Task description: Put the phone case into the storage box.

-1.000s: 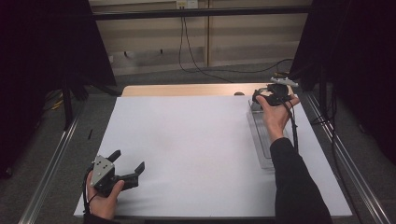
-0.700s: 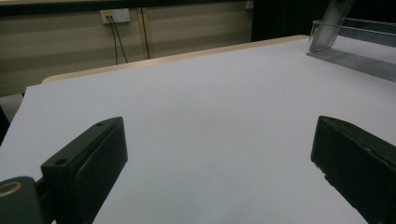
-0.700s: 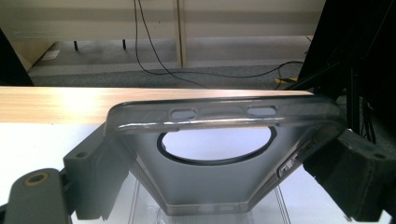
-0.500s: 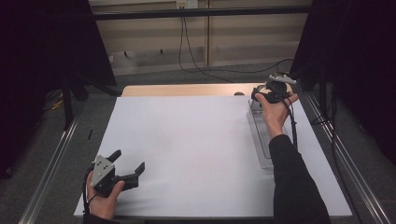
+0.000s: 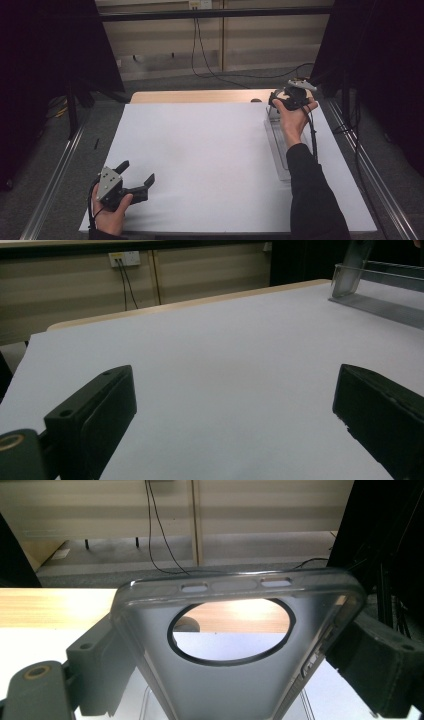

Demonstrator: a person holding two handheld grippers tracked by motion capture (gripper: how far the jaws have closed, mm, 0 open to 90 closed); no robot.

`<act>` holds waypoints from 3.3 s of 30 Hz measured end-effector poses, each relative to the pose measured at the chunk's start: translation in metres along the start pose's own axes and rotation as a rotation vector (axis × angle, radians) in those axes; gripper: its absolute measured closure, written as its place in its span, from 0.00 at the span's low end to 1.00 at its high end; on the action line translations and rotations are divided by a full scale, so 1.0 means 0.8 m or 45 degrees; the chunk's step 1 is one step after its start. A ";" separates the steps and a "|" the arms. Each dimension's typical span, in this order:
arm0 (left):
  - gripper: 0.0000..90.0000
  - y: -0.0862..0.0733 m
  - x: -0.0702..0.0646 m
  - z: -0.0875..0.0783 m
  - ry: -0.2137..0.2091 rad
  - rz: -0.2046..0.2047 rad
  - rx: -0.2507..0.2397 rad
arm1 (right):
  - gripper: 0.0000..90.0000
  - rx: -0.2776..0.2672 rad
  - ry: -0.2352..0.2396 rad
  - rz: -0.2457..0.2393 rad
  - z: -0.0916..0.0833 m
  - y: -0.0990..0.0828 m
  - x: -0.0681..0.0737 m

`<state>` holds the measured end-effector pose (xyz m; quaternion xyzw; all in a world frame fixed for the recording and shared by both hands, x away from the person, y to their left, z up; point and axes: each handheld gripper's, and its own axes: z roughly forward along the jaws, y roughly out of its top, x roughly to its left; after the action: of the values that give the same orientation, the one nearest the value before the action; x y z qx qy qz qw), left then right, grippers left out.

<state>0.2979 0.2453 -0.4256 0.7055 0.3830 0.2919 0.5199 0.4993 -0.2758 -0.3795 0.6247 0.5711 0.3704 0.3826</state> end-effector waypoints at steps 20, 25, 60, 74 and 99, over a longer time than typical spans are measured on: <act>0.04 0.000 0.000 0.001 -0.008 0.004 0.000 | 0.06 -0.027 0.069 0.023 0.014 -0.005 -0.005; 0.04 0.000 0.000 0.001 -0.010 0.004 0.000 | 0.03 -0.037 0.094 0.034 0.015 -0.005 -0.008; 0.05 0.000 -0.001 0.003 -0.014 0.013 0.013 | 0.00 -0.186 0.284 0.146 0.007 0.010 -0.034; 0.04 0.000 -0.002 0.004 -0.015 0.010 0.010 | 0.00 -0.249 0.299 0.124 0.000 0.018 -0.040; 0.04 0.001 -0.003 0.003 -0.004 0.011 -0.005 | 0.00 -0.296 0.290 0.009 -0.021 0.041 -0.037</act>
<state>0.2987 0.2419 -0.4252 0.7067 0.3787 0.2937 0.5206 0.4961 -0.3061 -0.3435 0.5322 0.5620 0.5037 0.3837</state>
